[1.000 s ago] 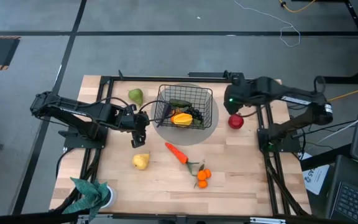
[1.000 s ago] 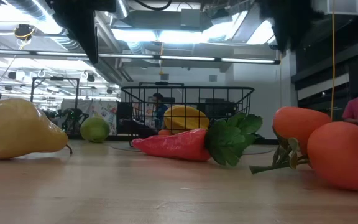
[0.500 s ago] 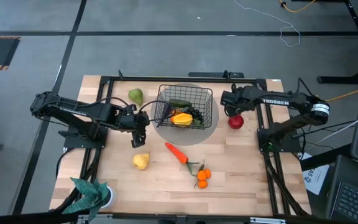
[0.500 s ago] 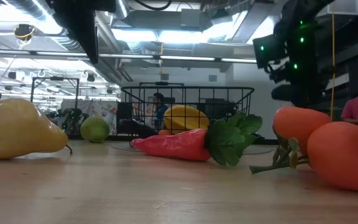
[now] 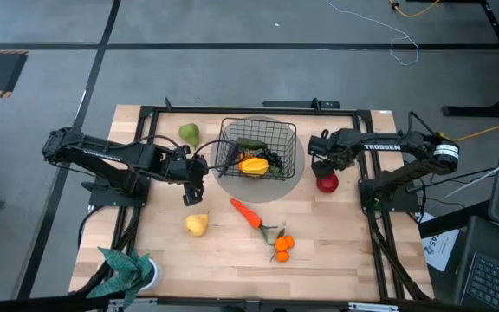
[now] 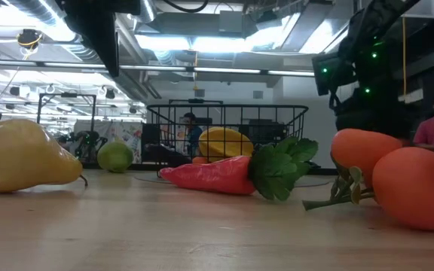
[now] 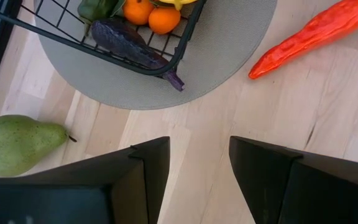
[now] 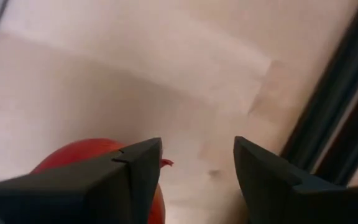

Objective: Build produce basket
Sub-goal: Put the red pomegranate into the black wire basket

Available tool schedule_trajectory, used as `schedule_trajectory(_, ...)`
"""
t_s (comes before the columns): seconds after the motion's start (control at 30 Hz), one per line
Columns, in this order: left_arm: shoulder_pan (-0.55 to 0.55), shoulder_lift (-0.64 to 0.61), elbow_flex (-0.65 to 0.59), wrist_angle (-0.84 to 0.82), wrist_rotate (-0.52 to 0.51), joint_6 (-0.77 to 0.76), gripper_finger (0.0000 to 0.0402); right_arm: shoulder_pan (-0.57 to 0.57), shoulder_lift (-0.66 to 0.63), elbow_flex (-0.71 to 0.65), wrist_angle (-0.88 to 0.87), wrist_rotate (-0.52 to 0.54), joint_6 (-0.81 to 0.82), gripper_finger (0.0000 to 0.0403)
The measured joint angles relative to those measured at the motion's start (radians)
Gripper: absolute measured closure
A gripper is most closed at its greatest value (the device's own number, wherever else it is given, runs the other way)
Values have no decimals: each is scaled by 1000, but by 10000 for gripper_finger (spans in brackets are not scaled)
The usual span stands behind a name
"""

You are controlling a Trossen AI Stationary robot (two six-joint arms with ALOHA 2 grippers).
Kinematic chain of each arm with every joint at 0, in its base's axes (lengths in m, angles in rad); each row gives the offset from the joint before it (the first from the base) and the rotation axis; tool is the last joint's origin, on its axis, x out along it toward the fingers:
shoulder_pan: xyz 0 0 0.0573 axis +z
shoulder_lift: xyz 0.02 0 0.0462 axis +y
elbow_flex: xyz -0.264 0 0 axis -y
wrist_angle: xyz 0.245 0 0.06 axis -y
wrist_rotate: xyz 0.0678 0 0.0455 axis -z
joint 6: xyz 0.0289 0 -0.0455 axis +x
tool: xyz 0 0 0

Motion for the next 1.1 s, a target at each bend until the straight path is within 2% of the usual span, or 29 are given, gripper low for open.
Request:
schedule_trajectory(0.13, 0, 0, 0, 0, 0, 0, 247, 41, 0, 0, -12, -82, 42, 215)
schedule_trajectory(0.33, 0, 0, 0, 0, 0, 0, 247, 111, 0, 0, -106, -114, 51, 215)
schedule_trajectory(0.5, 0, 0, 0, 0, 0, 0, 247, 191, 0, 0, -107, -158, 55, 215)
schedule_trajectory(0.73, 0, 0, 0, 0, 0, 0, 247, 293, 0, 0, -95, -151, 50, 215)
schedule_trajectory(0.87, 0, 0, 0, 0, 0, 0, 247, 324, 0, 0, -82, -84, 51, 215)
schedule_trajectory(1.1, 0, 0, 0, 0, 0, 0, 247, 334, 0, 0, 83, -66, 42, 215)
